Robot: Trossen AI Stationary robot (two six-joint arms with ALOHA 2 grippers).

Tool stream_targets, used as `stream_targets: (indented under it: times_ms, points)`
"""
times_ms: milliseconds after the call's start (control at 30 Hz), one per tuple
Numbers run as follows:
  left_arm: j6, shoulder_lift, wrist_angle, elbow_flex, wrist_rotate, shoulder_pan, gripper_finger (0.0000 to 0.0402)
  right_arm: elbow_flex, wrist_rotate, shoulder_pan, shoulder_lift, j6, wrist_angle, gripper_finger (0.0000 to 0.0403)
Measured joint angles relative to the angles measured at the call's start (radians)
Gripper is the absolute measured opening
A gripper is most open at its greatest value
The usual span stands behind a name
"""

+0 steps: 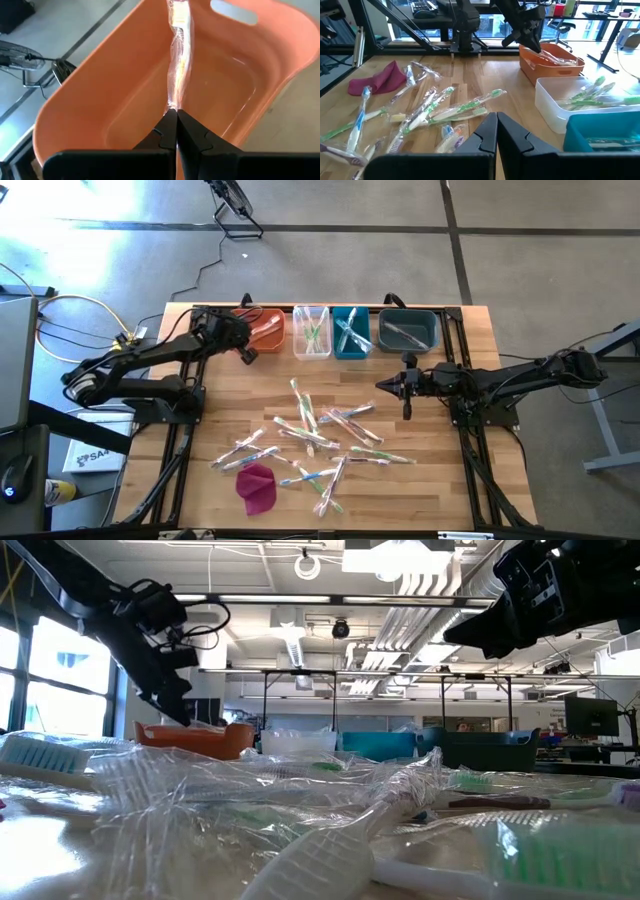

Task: Pick & Place Toothbrushes
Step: Put the orange toothbrush into the orange bin, then put the green toothbrush into the transparent bin

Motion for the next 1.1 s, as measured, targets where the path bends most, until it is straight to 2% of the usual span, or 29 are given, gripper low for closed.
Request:
stream_targets:
  times_ms: [433, 533, 833, 1000, 1100]
  points:
    - [-0.002, 0.009, 0.001, 0.0, -0.003, -0.001, 0.0001, 0.0, 0.0, 0.0, 0.0, 0.0, -0.001, 0.0002]
    - [-0.006, 0.009, 0.0, 0.0, -0.003, -0.001, 0.0015, 0.0, 0.0, 0.0, 0.0, 0.0, -0.001, 0.0002]
    - [-0.006, 0.009, 0.001, 0.0, -0.003, -0.001, 0.0091, 0.0, 0.0, 0.0, 0.0, 0.0, -0.001, 0.0003]
    - [-0.01, 0.007, 0.017, 0.0, 0.014, -0.009, 0.0095, 0.0, 0.0, 0.0, 0.0, 0.0, -0.001, 0.0003]
    - [-0.011, 0.007, 0.048, 0.001, 0.015, -0.034, 0.0082, 0.0, 0.0, 0.0, 0.0, 0.0, -0.001, 0.0003]
